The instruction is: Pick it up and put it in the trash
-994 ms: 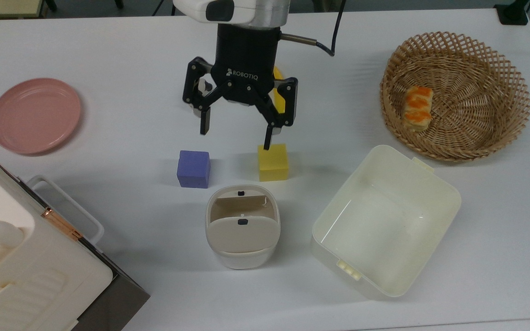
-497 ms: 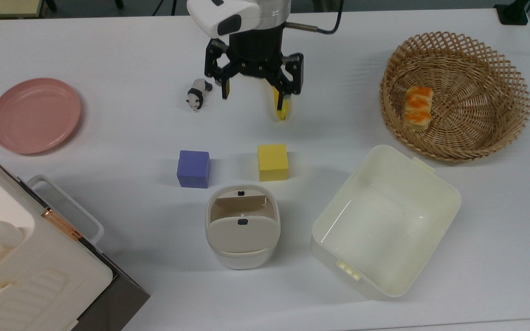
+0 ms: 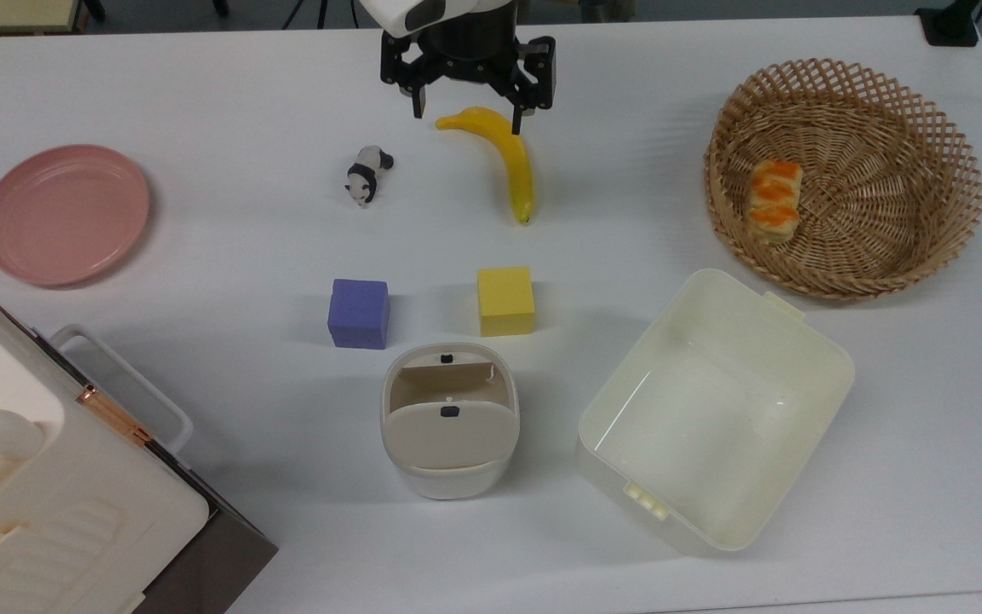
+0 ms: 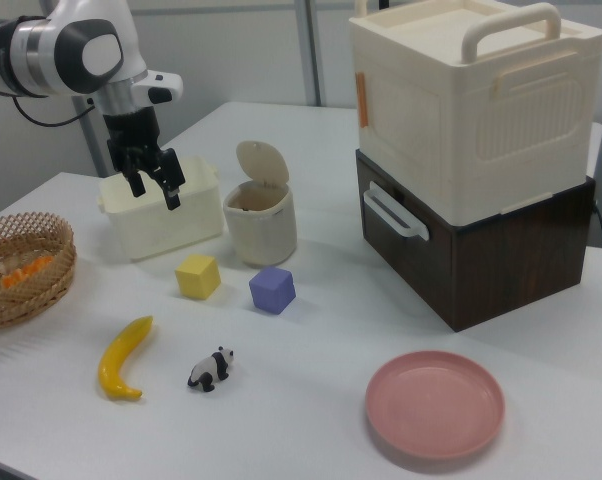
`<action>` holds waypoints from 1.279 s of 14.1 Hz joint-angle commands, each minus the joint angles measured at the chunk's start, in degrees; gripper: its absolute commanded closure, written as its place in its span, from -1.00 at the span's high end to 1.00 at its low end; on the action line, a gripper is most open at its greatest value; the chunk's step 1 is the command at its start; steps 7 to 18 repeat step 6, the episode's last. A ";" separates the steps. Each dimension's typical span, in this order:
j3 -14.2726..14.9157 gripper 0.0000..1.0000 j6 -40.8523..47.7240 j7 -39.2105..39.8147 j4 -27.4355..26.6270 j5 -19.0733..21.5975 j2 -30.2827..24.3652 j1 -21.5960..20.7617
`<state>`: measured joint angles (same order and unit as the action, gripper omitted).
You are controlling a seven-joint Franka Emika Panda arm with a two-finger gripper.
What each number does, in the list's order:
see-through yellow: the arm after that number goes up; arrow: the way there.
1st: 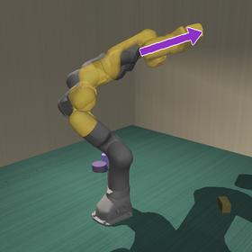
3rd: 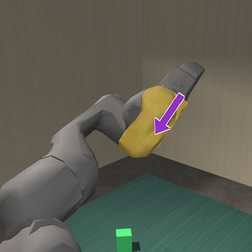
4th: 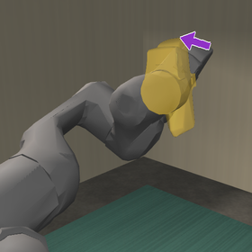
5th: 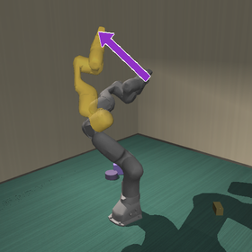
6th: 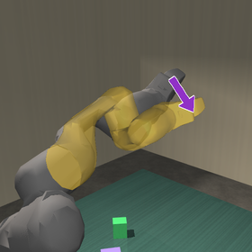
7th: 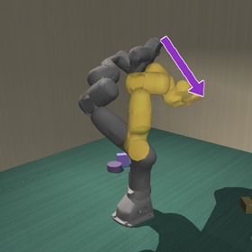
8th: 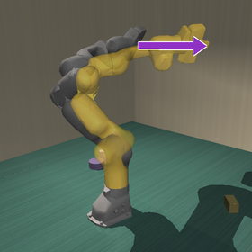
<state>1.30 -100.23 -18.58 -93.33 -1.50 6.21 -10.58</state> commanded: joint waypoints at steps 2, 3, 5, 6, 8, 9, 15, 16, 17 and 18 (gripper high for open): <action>0.28 1.00 0.82 0.91 -1.33 2.03 -1.81 0.30; 0.28 1.00 0.74 0.65 -1.33 2.03 -1.90 0.21; 0.45 1.00 -0.31 0.56 -1.33 1.94 -1.99 0.56; 0.72 1.00 -1.27 0.56 -1.33 2.03 -1.90 0.65; 0.72 1.00 -1.27 0.56 -1.33 2.03 -1.90 0.65; 0.72 1.00 -1.27 0.56 -1.33 2.03 -1.90 0.65; 0.72 1.00 -1.27 0.56 -1.33 2.03 -1.90 0.65; 0.72 1.00 -1.27 0.56 -1.33 2.03 -1.90 0.65; 0.72 1.00 -1.27 0.56 -1.33 2.03 -1.90 0.65; 0.72 1.00 -1.27 0.56 -1.33 2.03 -1.90 0.65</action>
